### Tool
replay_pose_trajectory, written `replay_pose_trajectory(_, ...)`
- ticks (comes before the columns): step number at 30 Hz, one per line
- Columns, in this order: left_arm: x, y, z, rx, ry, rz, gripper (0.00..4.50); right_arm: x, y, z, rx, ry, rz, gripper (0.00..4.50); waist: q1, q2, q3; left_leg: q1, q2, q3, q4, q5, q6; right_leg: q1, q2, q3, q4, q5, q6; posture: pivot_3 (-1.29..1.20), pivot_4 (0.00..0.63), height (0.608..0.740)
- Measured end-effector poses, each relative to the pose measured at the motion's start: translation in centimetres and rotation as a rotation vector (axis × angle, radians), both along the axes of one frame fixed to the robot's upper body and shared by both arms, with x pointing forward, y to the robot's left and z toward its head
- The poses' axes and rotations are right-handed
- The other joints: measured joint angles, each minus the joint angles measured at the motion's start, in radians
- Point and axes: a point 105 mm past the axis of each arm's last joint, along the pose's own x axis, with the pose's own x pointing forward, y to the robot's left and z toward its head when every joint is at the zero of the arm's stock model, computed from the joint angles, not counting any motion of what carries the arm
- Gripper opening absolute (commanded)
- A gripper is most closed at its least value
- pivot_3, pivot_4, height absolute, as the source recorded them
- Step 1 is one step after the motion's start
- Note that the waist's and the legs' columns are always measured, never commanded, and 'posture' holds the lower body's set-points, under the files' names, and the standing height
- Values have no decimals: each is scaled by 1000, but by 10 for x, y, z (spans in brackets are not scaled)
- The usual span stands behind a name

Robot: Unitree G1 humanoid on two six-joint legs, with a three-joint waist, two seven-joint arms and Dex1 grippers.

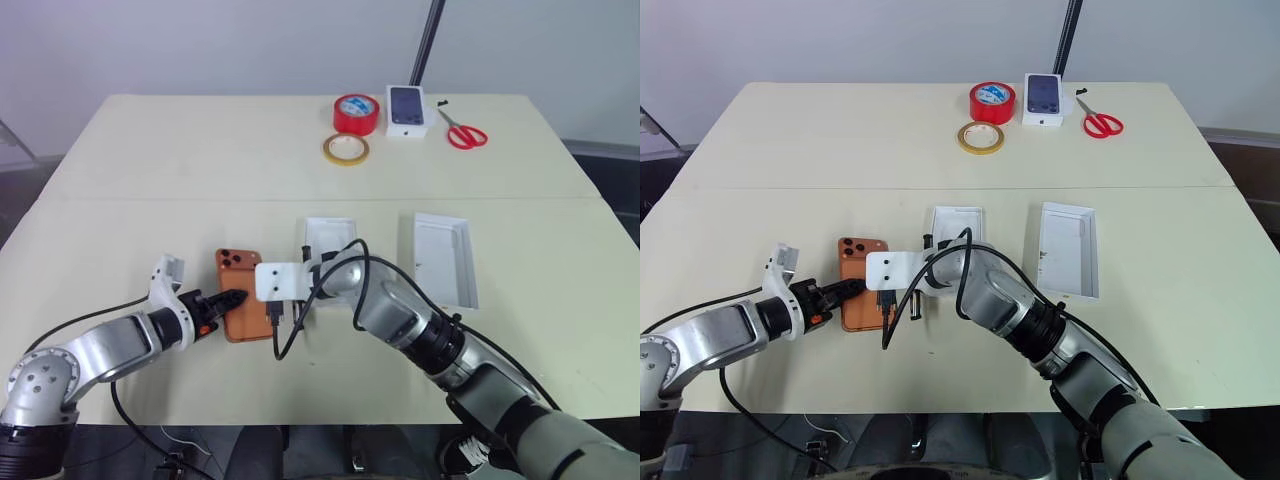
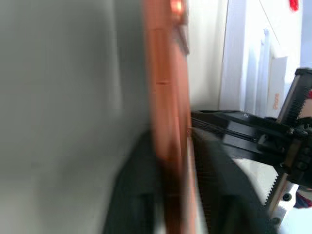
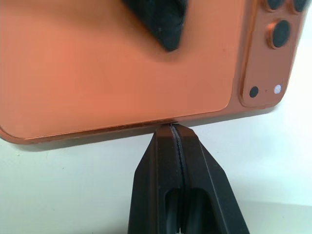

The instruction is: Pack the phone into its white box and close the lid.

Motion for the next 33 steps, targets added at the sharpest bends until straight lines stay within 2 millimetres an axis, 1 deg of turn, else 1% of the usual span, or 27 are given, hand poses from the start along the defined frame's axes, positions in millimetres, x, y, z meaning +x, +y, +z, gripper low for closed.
replay_pose_trajectory(2, 0, 1, -1, -8, 4, 9, 661, 0, 0, 0, 0, -2, 3, 0, 1, 0, 0, 0, 0, 0, 0, 0, 0, 0, 0, 0, 0, 0, 0, 0, 150, 740)
replay_pose_trajectory(3, 0, 1, 0, -31, -4, 12, 287, 0, 0, 0, 0, -2, 2, 0, 1, 0, 0, 0, 0, 0, 0, 0, 0, 0, 0, 0, 0, 0, 0, 0, 150, 740)
replay_pose_trajectory(4, 1, -1, 4, -56, -22, 8, 11, 0, 0, 0, -1, -2, 2, 0, 1, 0, 0, 0, 0, 0, 0, 0, 0, 0, 0, 0, 0, 0, 0, 0, 150, 740)
replay_pose_trajectory(9, 0, 0, 4, -84, -26, 25, 11, 0, 1, 1, 6, -8, 4, 0, 1, 0, 0, 0, 0, 0, 0, 0, 0, 0, 0, 0, 0, 0, 0, 0, 150, 740)
replay_pose_trajectory(11, 2, -1, 4, -99, -32, 33, 11, 3, -2, 5, 31, -2, -17, 0, 2, -1, 1, -1, 0, 0, 0, 0, 0, 0, 0, 0, 0, 0, 0, 0, 150, 740)
replay_pose_trajectory(13, 6, -2, 8, -117, -55, 42, 11, 8, -7, 22, 99, -13, -41, 0, 9, -1, 2, -2, 0, 0, 0, 0, 0, -1, -1, 0, 0, 0, 0, 0, 150, 740)
replay_pose_trajectory(15, 13, -3, 19, -143, -102, 60, 11, 8, -14, 48, 191, -38, -46, 0, 12, -2, 3, -3, -1, -1, 1, 0, 0, -1, -1, -1, 0, 0, 0, 0, 150, 740)
replay_pose_trajectory(17, 23, -4, 36, -156, -163, 67, 11, 4, -24, 76, 286, -63, -45, 0, 12, -3, 3, -3, -1, -1, 1, 0, 0, -1, -1, -1, -1, 0, 0, 0, 150, 740)
replay_pose_trajectory(19, 32, -11, 52, -153, -212, 52, 11, 1, -43, 90, 348, -62, -65, 0, 14, -3, 3, -3, -1, -1, 1, 0, 0, 0, -1, -1, -1, 0, 0, 0, 150, 740)
replay_pose_trajectory(21, 40, -27, 66, -169, -249, 13, 11, 4, -74, 90, 355, -24, -139, 0, 23, -3, 3, -3, -2, -2, 2, 0, 0, 1, -2, -2, -2, 0, 0, 0, 150, 740)
replay_pose_trajectory(23, 47, -50, 72, -193, -253, -45, 11, 6, -108, 85, 367, 40, -230, 0, 30, -3, 3, -3, -3, -1, 3, 0, 1, 2, -3, -2, -3, 0, 1, 0, 150, 740)
replay_pose_trajectory(25, 53, -70, 68, -223, -220, -91, 11, 3, -128, 83, 400, 86, -279, 0, 27, -3, 3, -3, -3, -1, 3, 0, 1, 2, -2, -1, -3, 0, 1, 0, 150, 740)
replay_pose_trajectory(29, 64, -106, 47, -202, -146, -161, 11, 1, -159, 78, 414, 112, -387, 0, 17, -3, 4, -3, -1, -1, 2, 0, 1, 1, 1, -1, -2, 0, 1, 0, 150, 740)
replay_pose_trajectory(33, 68, -122, 30, -168, -95, -199, 11, 3, -175, 73, 403, 100, -461, 0, 4, -2, 4, -3, 0, 0, 2, 0, 1, 0, 3, 0, -1, 0, 0, 0, 150, 740)
